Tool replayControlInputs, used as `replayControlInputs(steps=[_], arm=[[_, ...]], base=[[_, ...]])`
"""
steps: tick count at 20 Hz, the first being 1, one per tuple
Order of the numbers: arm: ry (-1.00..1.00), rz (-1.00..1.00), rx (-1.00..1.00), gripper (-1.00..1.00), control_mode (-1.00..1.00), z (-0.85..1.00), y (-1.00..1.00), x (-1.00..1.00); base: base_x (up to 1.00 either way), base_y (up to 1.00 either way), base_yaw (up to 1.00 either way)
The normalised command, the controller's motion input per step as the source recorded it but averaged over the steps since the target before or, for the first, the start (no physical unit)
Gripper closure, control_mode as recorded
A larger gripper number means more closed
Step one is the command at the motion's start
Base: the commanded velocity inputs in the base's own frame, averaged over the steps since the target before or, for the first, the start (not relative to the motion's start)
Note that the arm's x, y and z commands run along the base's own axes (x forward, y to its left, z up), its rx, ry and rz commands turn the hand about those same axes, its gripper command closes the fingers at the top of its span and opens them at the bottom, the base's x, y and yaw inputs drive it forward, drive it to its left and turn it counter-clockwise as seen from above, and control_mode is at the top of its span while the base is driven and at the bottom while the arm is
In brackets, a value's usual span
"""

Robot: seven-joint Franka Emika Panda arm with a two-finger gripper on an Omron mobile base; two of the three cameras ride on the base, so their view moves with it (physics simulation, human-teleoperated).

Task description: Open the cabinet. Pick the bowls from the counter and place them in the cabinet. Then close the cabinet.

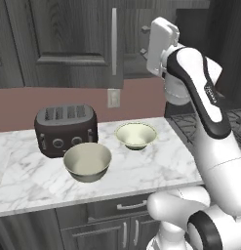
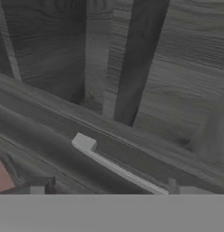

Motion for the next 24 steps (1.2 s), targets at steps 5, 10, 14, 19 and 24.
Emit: replayControlInputs(steps=[5,10,14,19,24], arm=[[0.12,0.08,0.17,-1.0,-1.0,0.04,-0.2,0.0],[0.09,0.03,0.11,-1.0,-1.0,-0.03,-0.03,0.04],[0.23,0.07,0.07,-1.0,-1.0,0.0,-0.01,0.27],[0.14,0.07,0.0,-1.0,-1.0,0.0,-0.01,0.33],[0.05,0.09,0.0,-1.0,-1.0,-0.01,-0.11,0.24]], base=[[0.0,0.0,0.0],[0.0,0.0,0.0],[0.0,0.0,0.0],[0.0,0.0,0.0],[0.0,0.0,0.0]])
